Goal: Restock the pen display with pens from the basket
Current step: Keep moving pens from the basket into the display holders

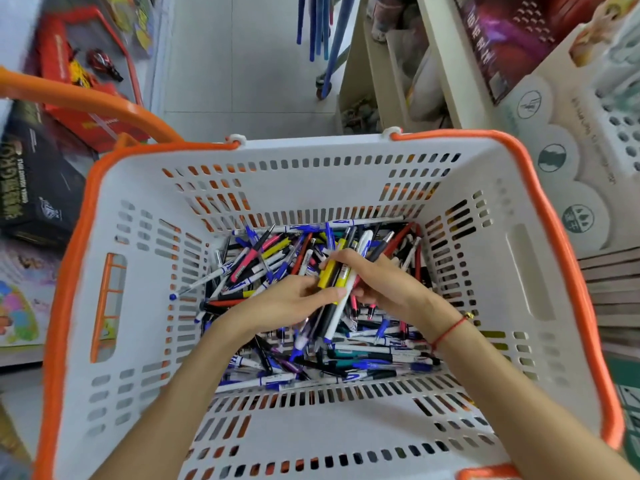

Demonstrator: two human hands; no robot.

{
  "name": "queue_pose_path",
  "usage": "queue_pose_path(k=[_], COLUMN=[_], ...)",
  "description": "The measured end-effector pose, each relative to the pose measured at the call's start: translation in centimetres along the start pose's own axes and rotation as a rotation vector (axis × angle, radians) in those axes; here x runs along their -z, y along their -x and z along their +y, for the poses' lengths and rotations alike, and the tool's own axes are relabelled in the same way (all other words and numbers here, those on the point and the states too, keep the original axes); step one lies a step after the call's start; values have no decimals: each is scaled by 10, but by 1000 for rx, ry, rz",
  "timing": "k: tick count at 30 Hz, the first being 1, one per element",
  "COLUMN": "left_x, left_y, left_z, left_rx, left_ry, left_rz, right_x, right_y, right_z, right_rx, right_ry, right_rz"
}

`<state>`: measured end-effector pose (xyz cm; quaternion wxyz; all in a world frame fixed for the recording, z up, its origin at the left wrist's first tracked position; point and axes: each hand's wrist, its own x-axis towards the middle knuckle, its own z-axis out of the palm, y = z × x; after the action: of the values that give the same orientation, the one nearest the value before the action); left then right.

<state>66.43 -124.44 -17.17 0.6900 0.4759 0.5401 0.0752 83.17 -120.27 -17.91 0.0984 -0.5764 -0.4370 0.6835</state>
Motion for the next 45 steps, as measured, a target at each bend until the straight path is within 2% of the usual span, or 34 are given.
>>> queue_pose_path(k=[5, 10, 14, 16, 18, 20, 25, 30, 33, 37, 39, 43, 45], left_x=[-10, -11, -4, 1, 2, 2, 1, -2, -3, 1, 1, 3, 3], left_y=[4, 0, -2, 1, 4, 4, -2, -5, -2, -4, -4, -6, -8], left_z=[7, 6, 4, 3, 5, 4, 1, 2, 6, 1, 2, -1, -3], left_rx=[-95, -82, 23, 60, 83, 83, 55, 64, 104, 153, 124, 118, 117], left_ry=[229, 290, 599, 746, 830, 849, 894, 721, 704, 646, 682, 623, 610], left_rz=[-72, 8, -21, -91, -151, -175, -128, 32, 84, 45, -3, 62, 31], right_x=[-2, -1, 9, 14, 16, 17, 26, 27, 20, 21, 23, 23, 19], right_y=[9, 7, 6, 7, 8, 9, 11, 15, 14, 11, 10, 9, 9], right_z=[-8, -6, -12, -15, -17, -17, -21, -21, -20, -17, -16, -15, -15], right_rx=[106, 248, 170, 131, 120, 118, 68, 123, 120, 148, 133, 121, 153], right_ry=[-30, 48, -51, -102, -53, 13, -47, 30, 113, 171, 119, 129, 91], right_rz=[79, 143, 62, -6, 1, 19, -38, -152, -170, -52, -78, -102, -78])
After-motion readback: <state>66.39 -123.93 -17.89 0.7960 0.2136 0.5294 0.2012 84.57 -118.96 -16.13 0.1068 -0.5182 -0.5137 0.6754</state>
